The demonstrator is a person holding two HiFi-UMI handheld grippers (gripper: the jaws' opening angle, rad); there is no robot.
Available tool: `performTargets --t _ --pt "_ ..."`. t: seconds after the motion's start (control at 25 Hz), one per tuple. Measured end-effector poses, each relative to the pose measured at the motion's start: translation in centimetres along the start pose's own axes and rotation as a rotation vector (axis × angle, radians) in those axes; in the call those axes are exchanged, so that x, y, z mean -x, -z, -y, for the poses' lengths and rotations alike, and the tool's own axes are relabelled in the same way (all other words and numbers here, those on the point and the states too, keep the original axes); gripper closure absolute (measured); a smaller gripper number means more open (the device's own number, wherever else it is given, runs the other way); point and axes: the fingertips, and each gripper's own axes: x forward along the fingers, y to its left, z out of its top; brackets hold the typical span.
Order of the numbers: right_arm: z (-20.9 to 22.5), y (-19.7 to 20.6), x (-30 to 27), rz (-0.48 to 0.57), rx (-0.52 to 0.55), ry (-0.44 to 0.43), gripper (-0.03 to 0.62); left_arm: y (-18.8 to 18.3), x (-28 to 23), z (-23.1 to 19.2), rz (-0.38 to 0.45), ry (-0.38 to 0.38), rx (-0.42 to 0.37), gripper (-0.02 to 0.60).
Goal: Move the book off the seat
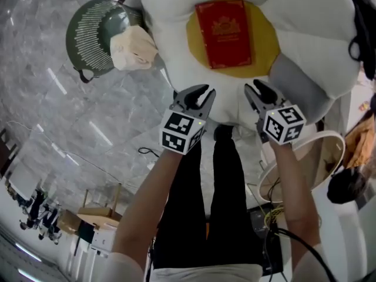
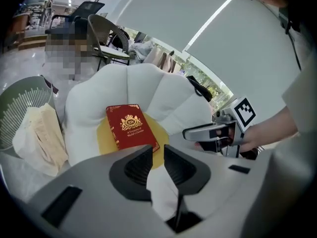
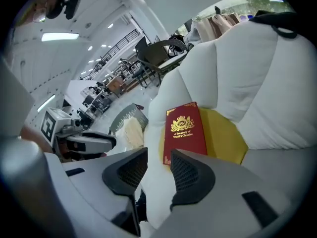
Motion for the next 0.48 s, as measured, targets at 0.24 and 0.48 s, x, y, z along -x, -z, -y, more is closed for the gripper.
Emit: performTargets --t 0.24,0.48 --pt "4.6 1.9 -3.7 -0.059 0.031 0.036 0.411 2.4 -5.2 -3.5 -0.057 -0.027 0.011 0.479" --pt "8.6 3.2 -7.1 -0.094 0.033 0.072 0.387 4.4 -9.7 -6.5 -0.084 -0.035 0.061 0.429"
